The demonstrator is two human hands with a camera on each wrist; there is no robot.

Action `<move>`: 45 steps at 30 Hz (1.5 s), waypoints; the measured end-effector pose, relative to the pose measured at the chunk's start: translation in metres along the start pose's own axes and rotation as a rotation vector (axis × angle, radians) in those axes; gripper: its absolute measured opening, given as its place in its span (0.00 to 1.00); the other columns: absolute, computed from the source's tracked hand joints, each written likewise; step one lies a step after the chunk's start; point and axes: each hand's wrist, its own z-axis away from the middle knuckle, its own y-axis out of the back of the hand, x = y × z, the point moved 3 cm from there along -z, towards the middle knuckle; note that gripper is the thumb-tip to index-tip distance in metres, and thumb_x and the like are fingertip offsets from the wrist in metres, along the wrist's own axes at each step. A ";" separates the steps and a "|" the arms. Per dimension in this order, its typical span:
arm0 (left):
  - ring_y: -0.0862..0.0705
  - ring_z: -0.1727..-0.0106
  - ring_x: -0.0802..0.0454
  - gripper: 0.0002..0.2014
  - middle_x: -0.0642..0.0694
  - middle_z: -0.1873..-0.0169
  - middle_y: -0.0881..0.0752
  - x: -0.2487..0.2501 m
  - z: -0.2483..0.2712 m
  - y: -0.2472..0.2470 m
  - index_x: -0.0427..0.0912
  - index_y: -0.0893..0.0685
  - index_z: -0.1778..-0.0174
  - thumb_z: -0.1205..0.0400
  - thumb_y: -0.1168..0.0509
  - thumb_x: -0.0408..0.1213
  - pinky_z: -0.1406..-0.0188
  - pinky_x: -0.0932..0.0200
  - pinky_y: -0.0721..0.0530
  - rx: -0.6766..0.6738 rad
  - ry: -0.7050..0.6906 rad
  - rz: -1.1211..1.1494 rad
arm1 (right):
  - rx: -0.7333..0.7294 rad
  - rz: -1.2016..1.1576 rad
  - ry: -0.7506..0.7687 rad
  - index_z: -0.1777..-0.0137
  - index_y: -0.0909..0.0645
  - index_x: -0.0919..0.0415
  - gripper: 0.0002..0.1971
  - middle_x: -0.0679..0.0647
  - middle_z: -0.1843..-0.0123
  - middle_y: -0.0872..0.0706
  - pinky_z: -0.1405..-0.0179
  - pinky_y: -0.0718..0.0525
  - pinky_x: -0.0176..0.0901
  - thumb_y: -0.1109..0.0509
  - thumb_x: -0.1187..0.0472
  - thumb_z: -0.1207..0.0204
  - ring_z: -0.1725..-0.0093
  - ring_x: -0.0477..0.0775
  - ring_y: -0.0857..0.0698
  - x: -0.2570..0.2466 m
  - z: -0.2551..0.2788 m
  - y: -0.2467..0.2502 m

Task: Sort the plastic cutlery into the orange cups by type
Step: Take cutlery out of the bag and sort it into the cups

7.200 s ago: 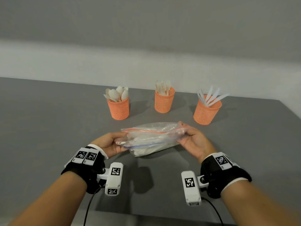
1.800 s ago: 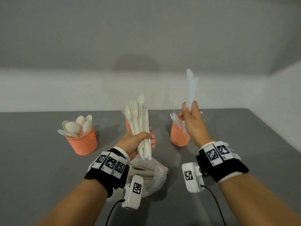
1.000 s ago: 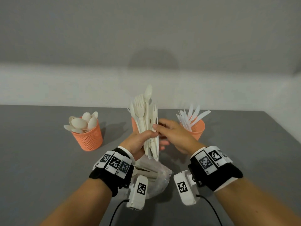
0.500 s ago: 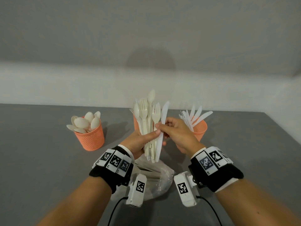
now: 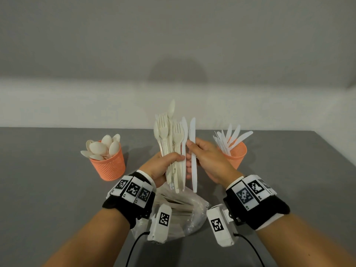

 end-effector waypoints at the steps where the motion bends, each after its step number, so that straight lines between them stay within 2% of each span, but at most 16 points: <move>1: 0.11 0.68 0.47 0.09 0.40 0.69 0.12 0.001 0.001 -0.001 0.34 0.18 0.49 0.20 0.42 0.24 0.66 0.52 0.10 0.005 -0.006 -0.003 | 0.004 0.033 0.015 0.41 0.19 0.60 0.13 0.48 0.60 0.11 0.55 0.12 0.46 0.44 0.56 0.15 0.58 0.49 0.11 0.000 -0.001 -0.001; 4: 0.10 0.65 0.45 0.14 0.37 0.63 0.12 0.002 0.000 -0.004 0.35 0.22 0.39 0.20 0.41 0.23 0.66 0.51 0.10 0.029 -0.027 -0.038 | 0.023 0.054 0.019 0.38 0.21 0.59 0.13 0.54 0.52 0.12 0.56 0.11 0.45 0.44 0.57 0.15 0.54 0.52 0.11 0.003 -0.001 -0.006; 7: 0.10 0.63 0.44 0.15 0.36 0.61 0.12 0.001 -0.002 -0.005 0.33 0.23 0.38 0.20 0.42 0.23 0.64 0.52 0.10 0.058 -0.048 -0.066 | 0.125 -0.075 -0.019 0.49 0.23 0.60 0.11 0.54 0.62 0.16 0.72 0.13 0.47 0.46 0.58 0.14 0.67 0.50 0.14 0.001 0.000 -0.005; 9: 0.10 0.62 0.45 0.14 0.37 0.59 0.13 0.001 -0.003 -0.001 0.31 0.23 0.38 0.20 0.42 0.23 0.61 0.50 0.11 0.103 -0.073 -0.069 | 0.233 -0.169 -0.005 0.55 0.27 0.60 0.12 0.53 0.66 0.19 0.69 0.13 0.53 0.47 0.57 0.14 0.72 0.51 0.17 -0.003 -0.003 0.003; 11: 0.12 0.69 0.49 0.10 0.40 0.64 0.14 0.002 -0.003 0.003 0.31 0.22 0.42 0.19 0.40 0.26 0.64 0.53 0.11 0.188 -0.100 -0.119 | 0.309 -0.185 0.073 0.57 0.29 0.59 0.11 0.52 0.68 0.22 0.72 0.18 0.47 0.47 0.58 0.14 0.76 0.49 0.23 -0.009 -0.005 0.013; 13: 0.19 0.80 0.53 0.03 0.45 0.76 0.18 0.003 -0.003 0.003 0.34 0.20 0.57 0.19 0.38 0.29 0.72 0.57 0.16 0.310 -0.145 -0.236 | 0.301 -0.155 0.134 0.56 0.30 0.57 0.08 0.50 0.70 0.27 0.80 0.29 0.38 0.41 0.56 0.16 0.79 0.45 0.30 -0.013 -0.006 0.013; 15: 0.25 0.85 0.55 0.09 0.49 0.84 0.23 0.003 -0.003 0.002 0.37 0.23 0.67 0.20 0.37 0.31 0.77 0.59 0.21 0.420 -0.203 -0.414 | 0.258 -0.055 0.136 0.51 0.26 0.56 0.10 0.44 0.71 0.25 0.82 0.31 0.30 0.31 0.53 0.23 0.79 0.39 0.27 -0.013 -0.004 0.004; 18: 0.21 0.75 0.50 0.03 0.45 0.74 0.20 0.003 -0.005 -0.009 0.37 0.20 0.55 0.22 0.37 0.30 0.76 0.60 0.21 0.465 -0.267 -0.668 | 0.222 0.035 0.100 0.43 0.22 0.58 0.22 0.45 0.64 0.16 0.80 0.27 0.23 0.20 0.54 0.35 0.72 0.38 0.18 -0.007 -0.006 -0.009; 20: 0.19 0.68 0.47 0.09 0.44 0.68 0.19 0.001 -0.006 -0.013 0.36 0.19 0.49 0.25 0.36 0.29 0.68 0.58 0.21 0.445 -0.280 -0.737 | 0.222 0.021 0.052 0.47 0.17 0.61 0.17 0.50 0.65 0.13 0.82 0.28 0.24 0.20 0.57 0.34 0.75 0.38 0.17 -0.005 -0.008 -0.011; 23: 0.20 0.77 0.52 0.08 0.47 0.75 0.19 0.001 -0.002 -0.015 0.36 0.20 0.55 0.28 0.34 0.24 0.77 0.59 0.20 0.291 -0.314 -0.654 | 0.161 -0.034 -0.072 0.50 0.16 0.69 0.13 0.56 0.72 0.16 0.87 0.33 0.30 0.24 0.60 0.30 0.83 0.42 0.25 -0.003 -0.009 -0.009; 26: 0.20 0.81 0.58 0.11 0.53 0.81 0.18 0.003 0.002 -0.016 0.37 0.20 0.61 0.30 0.33 0.17 0.79 0.64 0.20 0.091 -0.263 -0.462 | 0.037 -0.140 -0.126 0.54 0.18 0.68 0.05 0.47 0.84 0.23 0.90 0.38 0.30 0.30 0.66 0.25 0.88 0.40 0.32 -0.002 -0.009 -0.004; 31: 0.14 0.75 0.58 0.07 0.50 0.76 0.12 0.001 0.003 -0.018 0.36 0.22 0.46 0.18 0.41 0.27 0.75 0.65 0.17 -0.012 -0.112 -0.164 | -0.033 -0.223 -0.198 0.65 0.20 0.61 0.07 0.47 0.84 0.27 0.89 0.39 0.30 0.30 0.65 0.25 0.87 0.40 0.36 0.004 -0.008 0.006; 34: 0.11 0.67 0.53 0.12 0.42 0.66 0.10 -0.003 0.002 -0.021 0.32 0.21 0.39 0.18 0.41 0.29 0.68 0.63 0.13 -0.066 -0.065 -0.071 | -0.095 -0.187 -0.199 0.62 0.20 0.63 0.06 0.47 0.85 0.27 0.87 0.36 0.33 0.32 0.64 0.23 0.88 0.41 0.34 0.002 -0.006 0.008; 37: 0.10 0.65 0.54 0.10 0.41 0.63 0.11 -0.003 0.001 -0.023 0.32 0.20 0.42 0.19 0.40 0.26 0.67 0.64 0.14 -0.082 -0.058 -0.078 | -0.120 -0.116 -0.154 0.54 0.19 0.66 0.06 0.52 0.79 0.23 0.88 0.38 0.30 0.29 0.63 0.25 0.85 0.42 0.29 -0.001 -0.006 0.014; 41: 0.13 0.70 0.57 0.10 0.46 0.66 0.11 -0.002 -0.003 -0.020 0.34 0.20 0.45 0.20 0.39 0.23 0.70 0.65 0.16 0.000 -0.095 -0.119 | -0.023 -0.114 -0.145 0.52 0.21 0.61 0.08 0.46 0.80 0.21 0.88 0.42 0.29 0.26 0.60 0.27 0.82 0.41 0.31 0.000 -0.005 0.021; 45: 0.13 0.74 0.56 0.10 0.45 0.71 0.13 -0.004 -0.007 -0.016 0.28 0.22 0.45 0.21 0.40 0.21 0.74 0.63 0.15 0.109 -0.104 -0.106 | 0.371 -0.150 0.011 0.48 0.26 0.58 0.17 0.44 0.80 0.29 0.86 0.37 0.33 0.23 0.55 0.31 0.83 0.42 0.34 -0.003 -0.004 0.033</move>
